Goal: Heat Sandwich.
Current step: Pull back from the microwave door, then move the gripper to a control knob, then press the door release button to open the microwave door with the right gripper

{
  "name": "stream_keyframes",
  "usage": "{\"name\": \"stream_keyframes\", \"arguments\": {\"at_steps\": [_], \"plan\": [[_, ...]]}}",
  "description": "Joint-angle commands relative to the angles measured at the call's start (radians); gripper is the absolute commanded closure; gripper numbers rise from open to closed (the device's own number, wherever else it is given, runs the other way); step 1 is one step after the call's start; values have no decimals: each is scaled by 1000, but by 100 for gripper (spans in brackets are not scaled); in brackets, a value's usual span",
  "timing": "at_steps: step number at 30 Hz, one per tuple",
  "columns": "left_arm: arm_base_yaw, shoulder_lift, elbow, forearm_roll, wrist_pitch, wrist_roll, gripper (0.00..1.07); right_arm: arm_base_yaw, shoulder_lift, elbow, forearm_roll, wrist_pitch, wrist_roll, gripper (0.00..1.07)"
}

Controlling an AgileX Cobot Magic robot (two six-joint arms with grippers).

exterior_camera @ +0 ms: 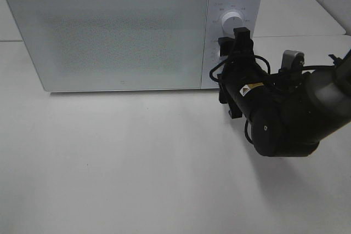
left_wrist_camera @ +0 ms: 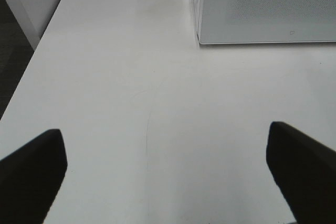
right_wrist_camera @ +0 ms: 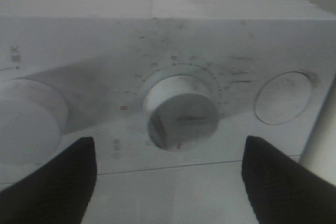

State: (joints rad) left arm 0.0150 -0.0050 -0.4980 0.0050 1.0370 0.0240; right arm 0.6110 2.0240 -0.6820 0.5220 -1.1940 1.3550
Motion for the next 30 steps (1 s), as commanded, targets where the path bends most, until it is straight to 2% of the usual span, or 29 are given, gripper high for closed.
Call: {"name": "stream_keyframes", "arguments": {"at_steps": [1, 7, 15, 21, 23, 30], "plan": [[0, -26, 4, -5, -8, -1, 8, -4, -25, 33, -24, 18, -17, 32], [0, -26, 4, -5, -8, -1, 8, -4, -95, 118, -37, 119, -60, 32], [0, -26, 4, -5, -8, -1, 8, -4, -214, 180, -110, 310, -296, 32], [0, -26, 4, -5, -8, -1, 8, -8, -308, 180, -121, 564, -563, 32], [0, -26, 4, -5, -8, -1, 8, -8, -351, 180, -117, 681, -742, 32], [0, -26, 4, -5, -8, -1, 8, -8, -427, 178, -117, 850, -1037, 32]]}}
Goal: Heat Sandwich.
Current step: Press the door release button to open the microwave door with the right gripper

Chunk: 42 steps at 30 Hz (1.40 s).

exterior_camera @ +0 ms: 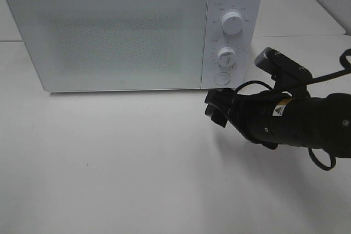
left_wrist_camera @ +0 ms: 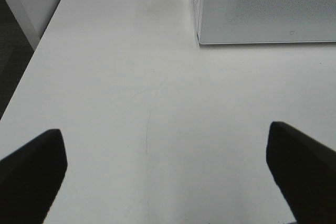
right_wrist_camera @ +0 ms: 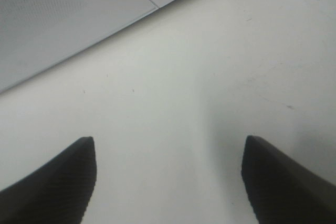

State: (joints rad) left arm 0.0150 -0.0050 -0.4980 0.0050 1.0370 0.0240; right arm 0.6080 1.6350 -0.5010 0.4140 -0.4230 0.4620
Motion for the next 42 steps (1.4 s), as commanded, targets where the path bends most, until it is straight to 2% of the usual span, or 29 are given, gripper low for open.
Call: {"name": "stream_keyframes", "arguments": {"at_steps": [1, 4, 8, 14, 15, 22, 27, 42], "plan": [[0, -26, 4, -5, -8, -1, 8, -11, -58, -14, -9, 140, -212, 32], [0, -26, 4, -5, -8, -1, 8, -30, -77, -35, -9, 219, -277, 32], [0, -26, 4, -5, -8, -1, 8, -93, -112, -115, -13, 473, -427, 32], [0, -26, 4, -5, -8, -1, 8, -122, -126, -184, -30, 678, -595, 32], [0, -26, 4, -5, -8, -1, 8, -122, -132, -207, -64, 769, -637, 32], [0, -26, 4, -5, -8, -1, 8, -122, -184, -294, -169, 1052, -642, 33], [0, -26, 4, -5, -8, -1, 8, -122, -225, -309, -182, 1117, -642, 33], [0, -26, 4, -5, -8, -1, 8, -122, -560, -314, -199, 1387, -642, 33]]}}
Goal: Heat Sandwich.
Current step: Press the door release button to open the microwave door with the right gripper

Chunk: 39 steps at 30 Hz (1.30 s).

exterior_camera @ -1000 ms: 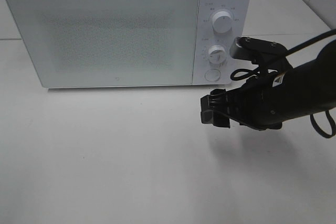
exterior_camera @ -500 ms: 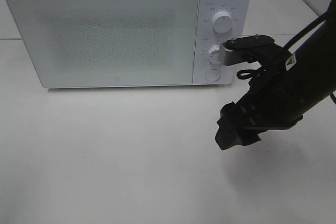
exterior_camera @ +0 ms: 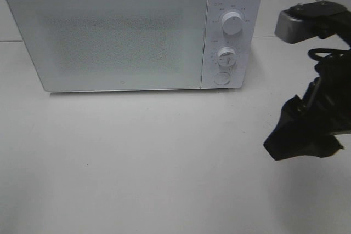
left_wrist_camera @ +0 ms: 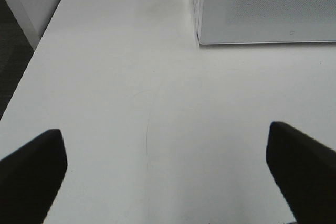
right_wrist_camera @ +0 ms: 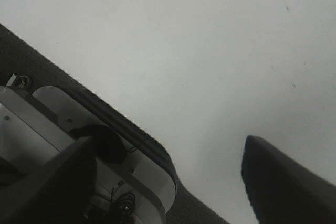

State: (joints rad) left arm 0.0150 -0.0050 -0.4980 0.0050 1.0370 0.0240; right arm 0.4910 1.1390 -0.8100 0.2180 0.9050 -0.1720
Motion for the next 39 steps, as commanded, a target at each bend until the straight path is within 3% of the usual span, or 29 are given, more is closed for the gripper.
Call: {"name": "stream_keyframes", "arguments": {"at_steps": [1, 17, 23, 33, 39], "plan": [[0, -26, 4, -5, -8, -1, 8, -5, -96, -5, -3, 75, -8, 33], [0, -26, 4, -5, -8, -1, 8, -5, -731, 132, -3, 179, -8, 33], [0, -26, 4, -5, -8, -1, 8, -8, -875, 174, -4, 202, -8, 33], [0, -26, 4, -5, -8, -1, 8, -213, -1057, 233, -56, 246, 18, 33], [0, -26, 4, -5, -8, -1, 8, -331, -1152, 266, -166, 231, 227, 33]]}}
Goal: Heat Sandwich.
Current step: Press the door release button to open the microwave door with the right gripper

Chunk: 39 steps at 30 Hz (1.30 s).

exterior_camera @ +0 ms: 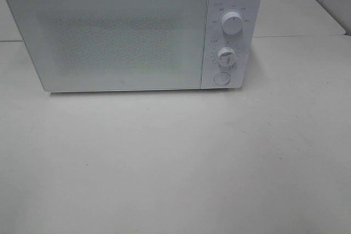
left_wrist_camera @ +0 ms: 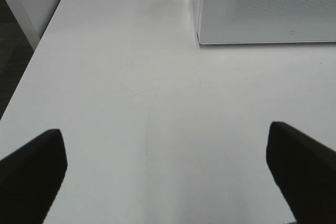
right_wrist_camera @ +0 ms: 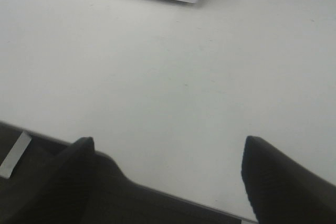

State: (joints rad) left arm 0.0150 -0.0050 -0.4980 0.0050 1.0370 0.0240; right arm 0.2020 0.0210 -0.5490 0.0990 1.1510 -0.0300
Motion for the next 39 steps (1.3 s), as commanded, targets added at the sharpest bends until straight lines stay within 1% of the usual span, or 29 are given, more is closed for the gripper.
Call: {"name": "stream_keyframes", "arguments": {"at_steps": [1, 5, 8, 10, 12, 13, 39], "plan": [[0, -26, 4, -5, -8, -1, 8, -60, -43, 5, -59, -15, 101, 33], [0, -26, 4, -5, -8, -1, 8, -109, -52, 5, -77, -16, 122, 33], [0, -25, 4, -5, -8, -1, 8, -123, -52, 7, -77, -25, 121, 33], [0, -23, 4, -5, -8, -1, 8, -134, -52, 15, -78, -67, 120, 33], [0, -23, 4, -5, -8, -1, 8, -134, -52, 42, -79, -121, 120, 33], [0, -23, 4, -5, -8, -1, 8, -134, -52, 46, -79, -118, 119, 33], [0, -21, 4, -5, -8, -1, 8, -134, -52, 43, -76, -121, 119, 33]]}}
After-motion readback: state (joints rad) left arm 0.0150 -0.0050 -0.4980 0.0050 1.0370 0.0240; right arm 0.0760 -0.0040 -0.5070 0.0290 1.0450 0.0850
